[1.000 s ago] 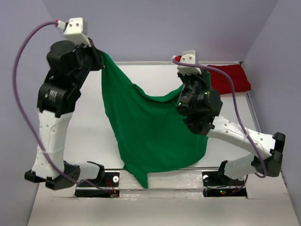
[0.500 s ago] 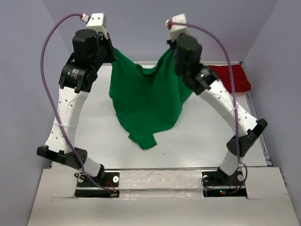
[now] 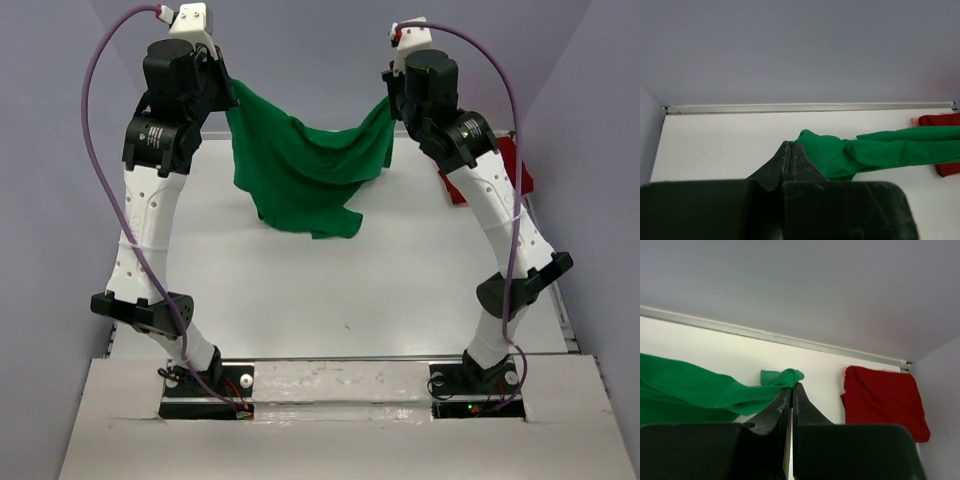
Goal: Fold and stack the t-shirts
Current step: Flatten the tshirt out
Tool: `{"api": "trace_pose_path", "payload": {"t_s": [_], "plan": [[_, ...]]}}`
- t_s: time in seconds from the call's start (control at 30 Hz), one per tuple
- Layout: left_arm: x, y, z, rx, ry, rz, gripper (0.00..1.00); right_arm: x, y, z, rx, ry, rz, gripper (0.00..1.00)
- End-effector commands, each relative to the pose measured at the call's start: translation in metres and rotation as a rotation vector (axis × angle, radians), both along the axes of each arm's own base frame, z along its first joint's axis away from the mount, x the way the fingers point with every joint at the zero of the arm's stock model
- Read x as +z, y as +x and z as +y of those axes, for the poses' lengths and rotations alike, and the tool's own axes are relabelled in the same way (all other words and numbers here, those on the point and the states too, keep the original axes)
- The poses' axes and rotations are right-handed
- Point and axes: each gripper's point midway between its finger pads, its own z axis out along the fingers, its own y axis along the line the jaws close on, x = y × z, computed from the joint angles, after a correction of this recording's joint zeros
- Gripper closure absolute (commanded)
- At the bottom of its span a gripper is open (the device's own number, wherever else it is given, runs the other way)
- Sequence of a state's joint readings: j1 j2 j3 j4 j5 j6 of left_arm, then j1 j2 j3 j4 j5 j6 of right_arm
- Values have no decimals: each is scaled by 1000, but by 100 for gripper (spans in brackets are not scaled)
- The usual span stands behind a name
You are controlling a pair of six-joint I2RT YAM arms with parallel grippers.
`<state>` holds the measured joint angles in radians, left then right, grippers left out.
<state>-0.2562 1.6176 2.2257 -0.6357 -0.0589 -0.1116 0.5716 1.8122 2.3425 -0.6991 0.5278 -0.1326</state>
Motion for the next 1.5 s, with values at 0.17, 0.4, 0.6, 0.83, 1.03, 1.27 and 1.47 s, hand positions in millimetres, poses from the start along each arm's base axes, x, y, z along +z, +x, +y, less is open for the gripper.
{"api": "trace_pose_path", "payload": {"t_s": [0.17,0.4,0.6,0.83,1.03,1.27,1.47], "plan": [[86,-108,-3,-83,-59,-237,100,55,-98,-48,-54,76,-107,100],[100,-170,24,-59,-78,-327,100,78,-152,-62,-32,92,-187,100],[71,-76,25,33,-14,-232,100,78,-79,-65,40,142,-181,100],[59,23,45,-4,-25,-182,100,94,12,-111,24,149,-209,100],[50,73,58,-46,-20,-203,100,49,59,-104,69,110,-121,100],[47,76,66,-65,-31,-206,100,56,55,-105,77,102,-139,100],[90,19,53,-93,-44,-286,100,83,4,-113,79,125,-172,100]]}}
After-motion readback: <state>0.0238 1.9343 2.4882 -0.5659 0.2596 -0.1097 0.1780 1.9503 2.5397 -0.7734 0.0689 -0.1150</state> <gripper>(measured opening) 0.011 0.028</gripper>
